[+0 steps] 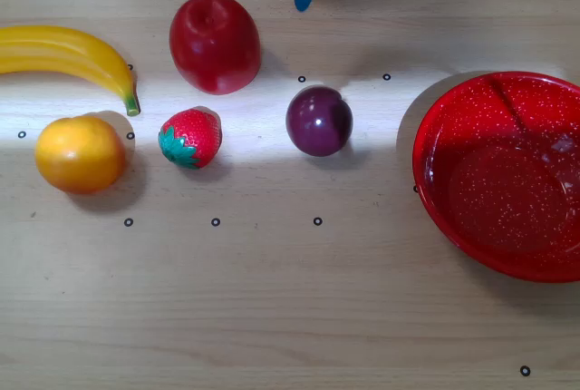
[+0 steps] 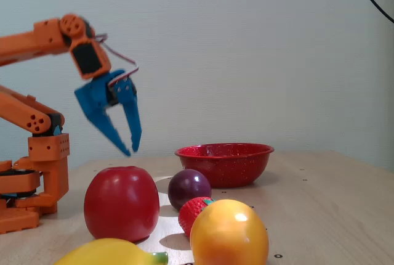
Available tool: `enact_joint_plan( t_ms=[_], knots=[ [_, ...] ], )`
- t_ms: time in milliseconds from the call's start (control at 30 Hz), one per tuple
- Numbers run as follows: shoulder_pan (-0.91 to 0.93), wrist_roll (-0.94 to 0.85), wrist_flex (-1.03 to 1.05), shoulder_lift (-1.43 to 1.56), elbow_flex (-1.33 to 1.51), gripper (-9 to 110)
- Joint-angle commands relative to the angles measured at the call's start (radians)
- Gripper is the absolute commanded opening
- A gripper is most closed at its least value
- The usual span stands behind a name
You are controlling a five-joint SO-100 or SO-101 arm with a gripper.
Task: Put the banana in the red bowl.
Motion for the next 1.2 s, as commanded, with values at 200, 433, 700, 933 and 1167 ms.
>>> enact_joint_plan(
  t_ms=[200, 433, 700, 933, 1167],
  knots=[
    [-0.202, 0.095, 0.187, -0.311, -0.503, 0],
    [-0.382, 0.221, 0.255, -0.56, -0.796, 0],
    [-0.566, 0.555, 0.376, -0.833, -1.127, 0],
    [-0.753, 0.696, 0.425, -1.02, -1.312, 0],
    [-0.911, 0.818, 0.449, -1.192, -1.465, 3]
  ],
)
